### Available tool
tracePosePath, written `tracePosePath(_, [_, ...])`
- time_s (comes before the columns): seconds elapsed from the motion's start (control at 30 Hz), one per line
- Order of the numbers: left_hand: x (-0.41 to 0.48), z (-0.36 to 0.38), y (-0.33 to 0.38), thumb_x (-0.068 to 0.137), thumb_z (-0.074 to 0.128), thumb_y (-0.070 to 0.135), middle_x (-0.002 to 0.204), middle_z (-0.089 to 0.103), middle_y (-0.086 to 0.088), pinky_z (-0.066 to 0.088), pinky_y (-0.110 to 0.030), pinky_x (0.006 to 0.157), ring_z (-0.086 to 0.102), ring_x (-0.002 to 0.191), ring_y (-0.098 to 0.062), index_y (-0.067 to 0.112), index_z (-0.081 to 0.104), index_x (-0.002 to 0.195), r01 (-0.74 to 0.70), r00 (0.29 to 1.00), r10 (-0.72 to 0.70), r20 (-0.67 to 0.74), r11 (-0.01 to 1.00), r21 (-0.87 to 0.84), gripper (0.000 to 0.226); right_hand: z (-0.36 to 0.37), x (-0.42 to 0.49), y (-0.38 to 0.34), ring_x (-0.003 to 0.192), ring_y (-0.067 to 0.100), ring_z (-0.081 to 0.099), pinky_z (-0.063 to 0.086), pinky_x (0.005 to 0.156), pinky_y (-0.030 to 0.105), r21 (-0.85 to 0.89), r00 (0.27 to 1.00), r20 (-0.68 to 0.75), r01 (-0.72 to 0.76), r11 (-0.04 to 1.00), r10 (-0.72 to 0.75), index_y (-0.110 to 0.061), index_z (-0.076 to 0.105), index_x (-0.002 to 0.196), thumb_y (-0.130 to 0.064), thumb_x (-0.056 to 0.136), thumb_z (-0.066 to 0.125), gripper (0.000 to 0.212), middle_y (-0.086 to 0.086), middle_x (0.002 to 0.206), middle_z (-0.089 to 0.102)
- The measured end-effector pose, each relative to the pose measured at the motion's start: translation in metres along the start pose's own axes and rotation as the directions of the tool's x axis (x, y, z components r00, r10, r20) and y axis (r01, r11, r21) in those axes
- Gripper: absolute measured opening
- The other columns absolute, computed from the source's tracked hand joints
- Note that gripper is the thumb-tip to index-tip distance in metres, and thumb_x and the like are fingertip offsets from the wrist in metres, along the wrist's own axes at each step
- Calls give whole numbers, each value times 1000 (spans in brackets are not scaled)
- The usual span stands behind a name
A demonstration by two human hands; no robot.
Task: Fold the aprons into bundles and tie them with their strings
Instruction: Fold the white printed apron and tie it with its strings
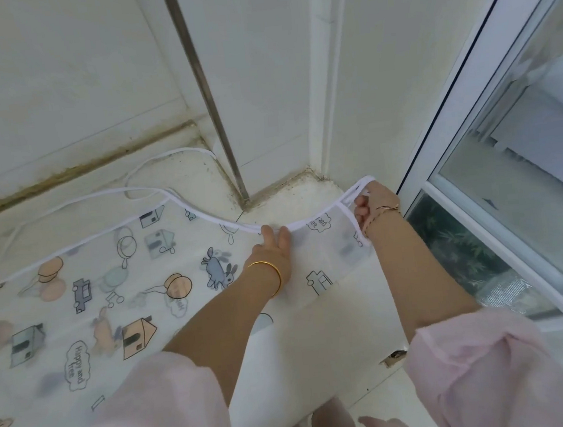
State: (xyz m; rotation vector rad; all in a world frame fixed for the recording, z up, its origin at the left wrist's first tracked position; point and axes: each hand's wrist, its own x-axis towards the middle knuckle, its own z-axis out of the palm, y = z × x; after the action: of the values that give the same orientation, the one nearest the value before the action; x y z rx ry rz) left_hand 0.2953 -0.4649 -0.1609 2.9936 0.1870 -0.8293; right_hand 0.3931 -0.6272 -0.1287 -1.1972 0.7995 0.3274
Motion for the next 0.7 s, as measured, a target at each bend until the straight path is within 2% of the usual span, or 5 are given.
tracePosePath(0.2, [3,0,1,85,38,-10,150,-18,-23,44,-38,89,45,114,-35,14,-12,149,-3,1000,2,19,999,50,85,-20,-13,-22,74,18,60,50,66,29,354,997,80,-6,935,-24,-17,48,110,-57,92,39,44,7,98,65])
tracePosePath(0.33, [6,0,2,86,40,-8,150,-17,-24,44,-39,91,46,114,-35,11,-12,149,-14,1000,13,12,996,85,84,-29,-10,-44,106,28,56,47,84,35,485,969,80,166,859,-233,-14,27,146,-39,101,25,51,9,131,51])
tracePosePath(0.43, [5,-2,4,87,41,-6,149,-9,-27,45,-36,82,52,106,-33,7,-6,149,-16,1000,18,-12,994,108,78,-27,-9,-49,68,24,43,32,60,27,169,972,3,233,958,-237,-1,22,146,-27,104,17,49,2,81,44])
tracePosePath(0.5, [5,-6,8,87,43,-6,144,6,-24,45,-33,72,55,95,-31,7,11,145,3,998,0,-62,999,46,68,-28,-3,-33,76,26,46,34,58,28,-154,935,-98,324,934,-341,-1,30,141,-16,101,31,44,6,84,48])
tracePosePath(0.7, [25,-18,8,88,46,-5,122,34,-15,43,-33,68,49,95,-28,4,37,123,-46,970,39,-242,999,-24,37,-36,1,47,83,25,56,49,79,36,-883,874,159,334,330,-459,-12,57,98,-29,94,45,21,5,91,57])
